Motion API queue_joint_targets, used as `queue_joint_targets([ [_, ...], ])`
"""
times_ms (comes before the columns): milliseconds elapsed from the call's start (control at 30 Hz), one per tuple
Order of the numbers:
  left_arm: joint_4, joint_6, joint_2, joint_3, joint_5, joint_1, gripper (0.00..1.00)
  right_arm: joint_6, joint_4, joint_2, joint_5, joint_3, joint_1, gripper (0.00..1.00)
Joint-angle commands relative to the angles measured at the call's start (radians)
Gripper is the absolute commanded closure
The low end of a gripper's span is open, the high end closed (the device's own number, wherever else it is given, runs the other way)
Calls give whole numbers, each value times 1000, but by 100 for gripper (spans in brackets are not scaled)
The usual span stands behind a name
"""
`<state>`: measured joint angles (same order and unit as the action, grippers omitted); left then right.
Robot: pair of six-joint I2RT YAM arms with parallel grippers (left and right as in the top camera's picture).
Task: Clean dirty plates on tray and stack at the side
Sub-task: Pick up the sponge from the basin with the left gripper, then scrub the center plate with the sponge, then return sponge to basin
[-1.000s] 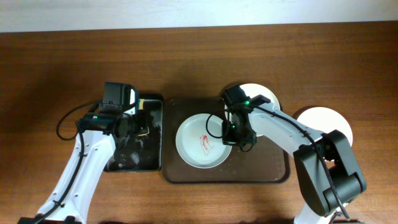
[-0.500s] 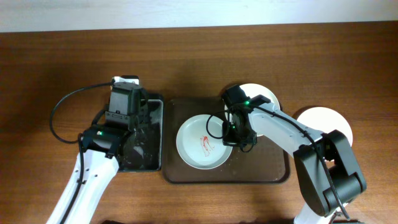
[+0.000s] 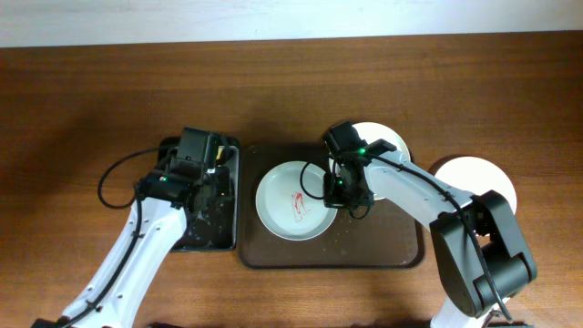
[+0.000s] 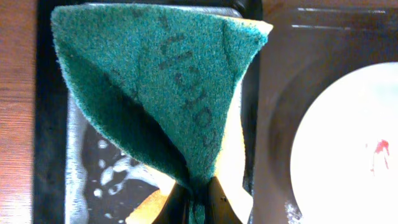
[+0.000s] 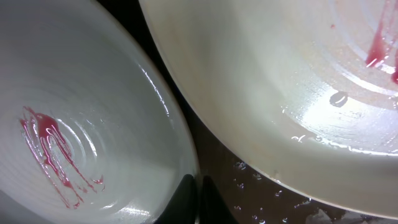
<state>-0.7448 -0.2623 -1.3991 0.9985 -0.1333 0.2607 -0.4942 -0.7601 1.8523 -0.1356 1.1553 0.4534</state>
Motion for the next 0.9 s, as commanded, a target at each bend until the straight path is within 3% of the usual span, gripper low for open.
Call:
queue_joint_targets([
  [0, 2, -14, -20, -1, 41, 0, 100, 0, -11, -13, 15, -7, 6, 96],
  [200, 2, -14, -27, -2, 45, 0, 100, 0, -14, -13, 13, -7, 6, 96],
  [367, -20, -89, -160, -2, 264, 0, 100, 0, -34, -13, 13, -7, 6, 96],
  [533, 17, -82, -75, 54, 346, 2, 100, 0, -36, -13, 13, -7, 6, 96],
  [633, 75, -108, -95, 45, 504, 11, 100, 0, -36, -13, 13, -7, 6, 96],
  [867, 325, -319, -357, 45, 523, 267, 100, 0, -37, -13, 13, -7, 6, 96],
])
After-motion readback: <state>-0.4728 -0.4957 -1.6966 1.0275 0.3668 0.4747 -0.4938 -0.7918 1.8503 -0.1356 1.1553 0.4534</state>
